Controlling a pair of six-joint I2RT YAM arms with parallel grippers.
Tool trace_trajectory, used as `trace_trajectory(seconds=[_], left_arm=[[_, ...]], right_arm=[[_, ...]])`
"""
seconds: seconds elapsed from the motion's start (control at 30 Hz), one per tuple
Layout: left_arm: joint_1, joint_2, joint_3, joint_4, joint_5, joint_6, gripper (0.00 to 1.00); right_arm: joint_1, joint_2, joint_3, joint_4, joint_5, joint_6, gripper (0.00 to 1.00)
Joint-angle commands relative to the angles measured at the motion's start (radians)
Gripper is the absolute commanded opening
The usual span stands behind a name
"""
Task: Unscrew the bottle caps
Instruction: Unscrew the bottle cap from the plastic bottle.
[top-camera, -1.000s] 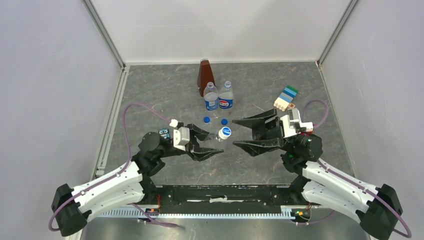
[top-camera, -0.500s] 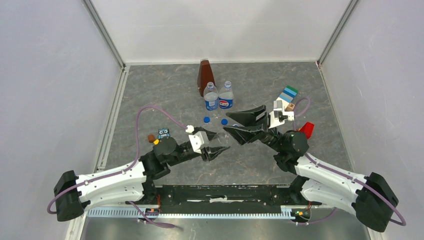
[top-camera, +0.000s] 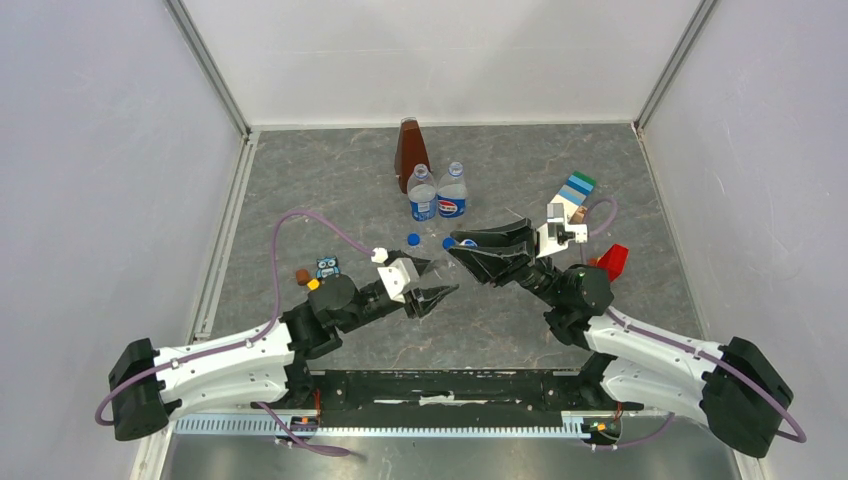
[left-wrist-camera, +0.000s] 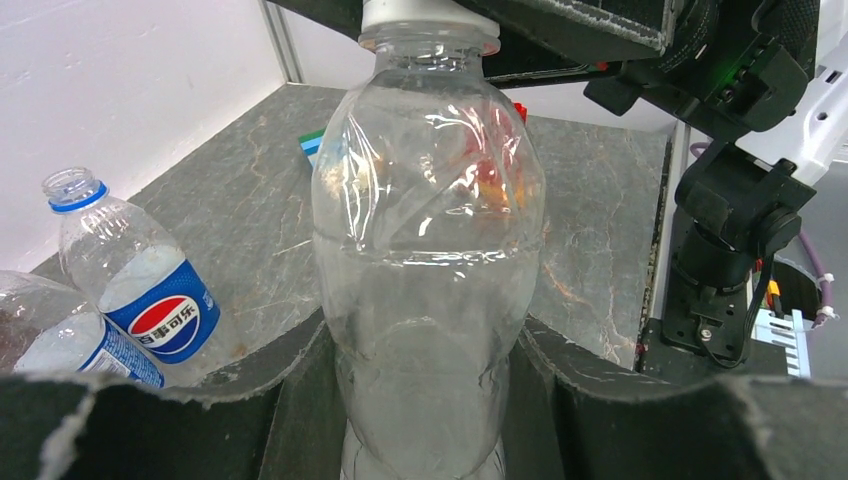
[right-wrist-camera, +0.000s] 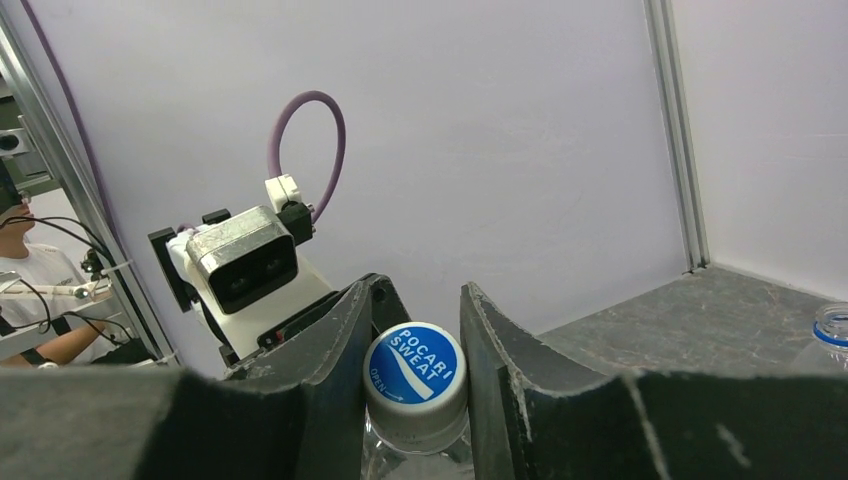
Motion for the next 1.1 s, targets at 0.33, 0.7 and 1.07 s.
trace_trajectory(seconds=[0.33, 0.7, 1.07], left_arm=[[0.342, 0.110, 0.000, 0.418, 0.796, -0.393, 0.02], [0.387, 0.372, 0.094, 1.083, 1.176, -0.971, 0.02], [0.381, 0.357, 0.105, 1.080, 1.218, -1.007, 0.02]], right_arm=[[-0.024, 0.116, 0.131, 0.218, -0.445, 0.128, 0.00], [-0.038, 0.235, 0.270, 0.733, -0.877, 0.535, 0.00], [-0.013, 0.218, 0.300, 0.743, -1.013, 0.544, 0.00]])
